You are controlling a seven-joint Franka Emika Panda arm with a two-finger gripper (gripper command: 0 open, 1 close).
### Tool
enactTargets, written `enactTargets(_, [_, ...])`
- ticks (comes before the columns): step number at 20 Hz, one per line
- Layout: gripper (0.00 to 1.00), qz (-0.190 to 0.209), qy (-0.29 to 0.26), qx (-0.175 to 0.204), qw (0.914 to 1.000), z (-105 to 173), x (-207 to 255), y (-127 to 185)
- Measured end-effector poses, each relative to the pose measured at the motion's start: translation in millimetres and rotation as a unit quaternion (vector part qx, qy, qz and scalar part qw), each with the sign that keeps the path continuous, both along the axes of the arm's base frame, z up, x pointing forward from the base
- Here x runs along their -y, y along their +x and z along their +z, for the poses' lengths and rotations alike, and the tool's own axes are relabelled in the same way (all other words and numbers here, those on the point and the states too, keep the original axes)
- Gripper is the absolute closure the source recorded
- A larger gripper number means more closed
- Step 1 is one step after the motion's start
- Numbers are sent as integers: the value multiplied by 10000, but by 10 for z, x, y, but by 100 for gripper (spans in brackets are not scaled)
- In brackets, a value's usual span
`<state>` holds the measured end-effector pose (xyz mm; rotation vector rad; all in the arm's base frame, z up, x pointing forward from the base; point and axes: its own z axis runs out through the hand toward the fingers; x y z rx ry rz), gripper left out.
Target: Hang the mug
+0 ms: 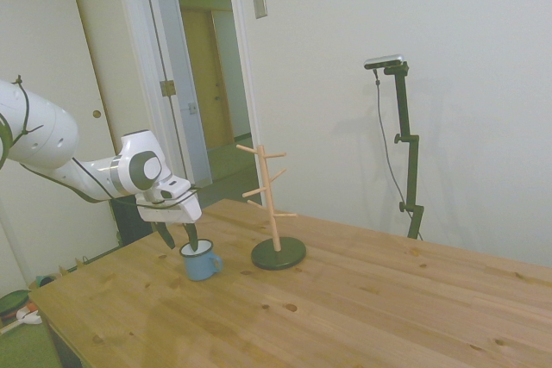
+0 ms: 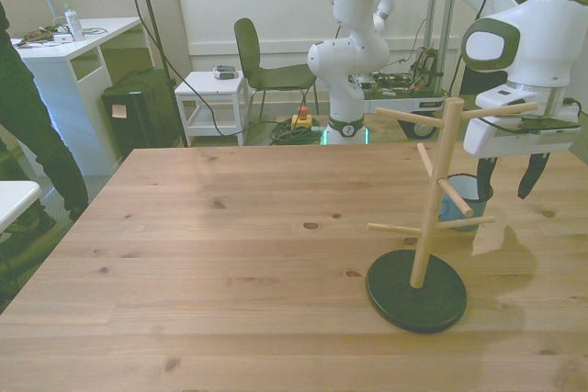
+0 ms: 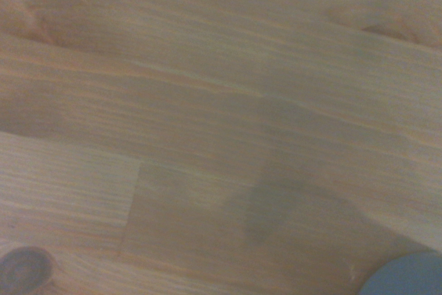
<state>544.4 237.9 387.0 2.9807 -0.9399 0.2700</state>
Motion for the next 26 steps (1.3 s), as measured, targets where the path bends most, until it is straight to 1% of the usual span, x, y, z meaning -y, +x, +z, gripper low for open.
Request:
enactTargets(6, [100, -98, -34, -36, 9999, -137, 17, -30])
enactTargets(14, [100, -226, -54, -35, 9997, -142, 160, 12])
enactTargets(26, [100, -349, -107, -99, 9993, -236, 367, -99])
